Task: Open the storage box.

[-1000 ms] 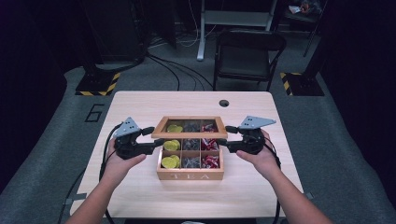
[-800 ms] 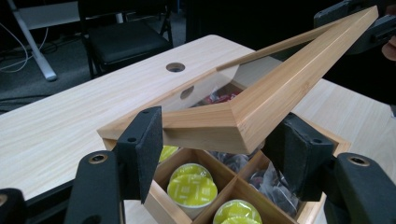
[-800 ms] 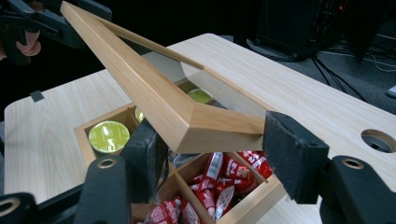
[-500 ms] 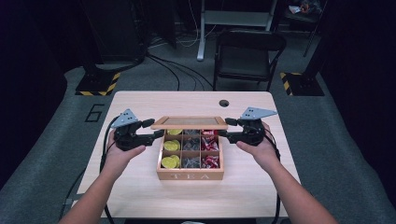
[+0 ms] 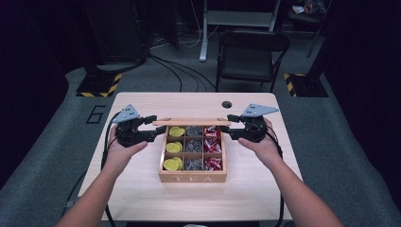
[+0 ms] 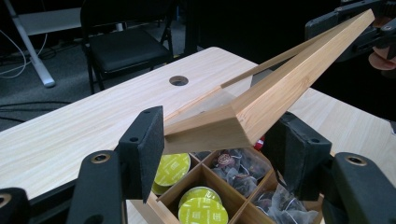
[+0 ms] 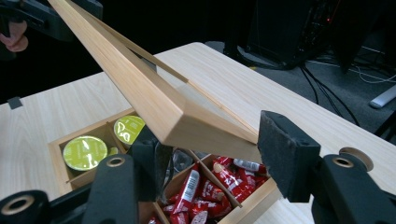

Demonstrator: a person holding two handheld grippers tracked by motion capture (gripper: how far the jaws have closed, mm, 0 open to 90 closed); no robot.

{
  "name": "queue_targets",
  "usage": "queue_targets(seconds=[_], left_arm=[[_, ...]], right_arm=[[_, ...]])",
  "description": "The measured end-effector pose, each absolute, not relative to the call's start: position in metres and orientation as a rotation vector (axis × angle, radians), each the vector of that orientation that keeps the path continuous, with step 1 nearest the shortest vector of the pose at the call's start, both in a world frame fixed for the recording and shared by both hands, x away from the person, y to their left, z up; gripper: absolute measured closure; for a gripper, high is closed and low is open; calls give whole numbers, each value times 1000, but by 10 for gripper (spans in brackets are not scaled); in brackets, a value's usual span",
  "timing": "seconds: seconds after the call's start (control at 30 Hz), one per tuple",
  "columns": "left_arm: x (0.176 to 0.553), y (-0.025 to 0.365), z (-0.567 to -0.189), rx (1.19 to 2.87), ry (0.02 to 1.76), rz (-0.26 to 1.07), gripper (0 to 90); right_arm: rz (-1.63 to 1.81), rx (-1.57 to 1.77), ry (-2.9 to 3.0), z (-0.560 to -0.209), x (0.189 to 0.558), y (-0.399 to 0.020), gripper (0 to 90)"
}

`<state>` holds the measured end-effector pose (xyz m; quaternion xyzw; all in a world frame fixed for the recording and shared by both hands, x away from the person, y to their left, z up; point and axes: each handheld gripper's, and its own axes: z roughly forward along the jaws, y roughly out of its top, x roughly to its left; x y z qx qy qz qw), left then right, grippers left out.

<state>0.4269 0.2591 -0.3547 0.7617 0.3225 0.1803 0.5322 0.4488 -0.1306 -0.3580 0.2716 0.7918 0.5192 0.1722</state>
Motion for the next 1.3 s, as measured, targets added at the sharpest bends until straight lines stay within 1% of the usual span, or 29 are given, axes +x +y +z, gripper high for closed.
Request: queue_targets(seconds=[0.13,0.23,0.8,1.13,1.3], left_arm=[[431,259,-352,1810,774,431,392],[435,260,-350,1803,775,435,416],[454,259,-338,1768,787,453,430],[465,261,-335,1737,802,423,430],[469,259,-330,1749,807,441,441]], right_arm=[[1468,771,2236,-359,452,-130,441],[1464,775,2227,-359,455,-129,441],[1484,825,2214,-368,485,-130,459],[1490,875,2203,-375,502,-128,480],[1491,891,2203,-378,508,-128,484]])
